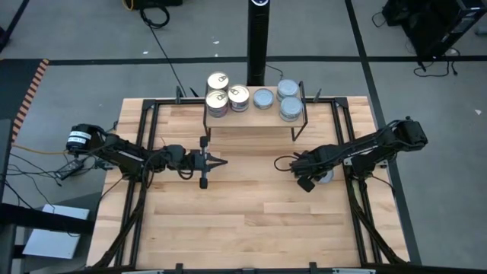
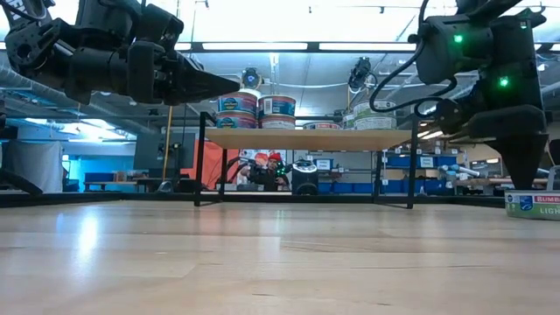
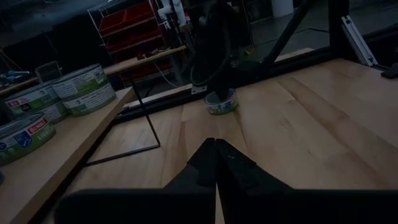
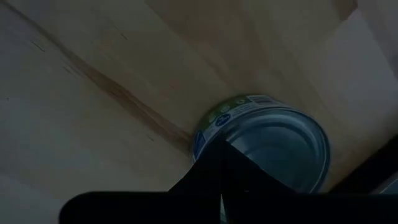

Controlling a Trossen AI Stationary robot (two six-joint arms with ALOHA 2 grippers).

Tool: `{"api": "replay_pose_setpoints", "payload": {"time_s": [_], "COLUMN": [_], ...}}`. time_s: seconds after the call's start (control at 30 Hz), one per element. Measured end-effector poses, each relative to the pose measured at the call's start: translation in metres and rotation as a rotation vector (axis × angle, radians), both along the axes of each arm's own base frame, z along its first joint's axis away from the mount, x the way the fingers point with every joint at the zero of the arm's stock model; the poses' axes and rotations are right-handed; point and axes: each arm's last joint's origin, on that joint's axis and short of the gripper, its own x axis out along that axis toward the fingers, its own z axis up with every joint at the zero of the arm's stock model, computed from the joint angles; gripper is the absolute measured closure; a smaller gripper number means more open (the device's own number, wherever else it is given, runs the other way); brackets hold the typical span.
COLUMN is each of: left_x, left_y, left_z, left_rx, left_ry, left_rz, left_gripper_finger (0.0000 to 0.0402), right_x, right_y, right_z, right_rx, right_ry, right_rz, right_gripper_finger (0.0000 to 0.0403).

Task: Stack canned seafood by type on shelf
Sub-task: Stack the green tuna can on the left green tuna can on the shelf

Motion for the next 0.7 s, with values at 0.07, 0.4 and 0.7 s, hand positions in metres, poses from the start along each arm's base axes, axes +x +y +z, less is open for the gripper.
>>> {"api": "replay_pose_setpoints", "payload": {"time_s": [0.07, 0.4, 0.7], "left_x": [0.0, 0.0, 0.0], "left_y": [0.0, 0.0, 0.0], "left_z": [0.0, 0.0, 0.0], "left_rx": [0.0, 0.0, 0.0], "left_ry": [0.0, 0.0, 0.0], "left_rz": [0.0, 0.0, 0.0], "left_gripper_finger": [0.0396, 0.0396, 0.0396], "right_x": [0.001, 0.038, 0.085], "right_y": [0.0, 0.001, -0.01], "right_z": [0.0, 0.008, 0.013], "right_rx": [0.002, 0.017, 0.003], "right_ry": [-0.006, -0.336, -0.692], "right_rz": [0.006, 0.104, 0.244], "right_gripper_finger": [0.0398, 0.0398, 0.0398]}}
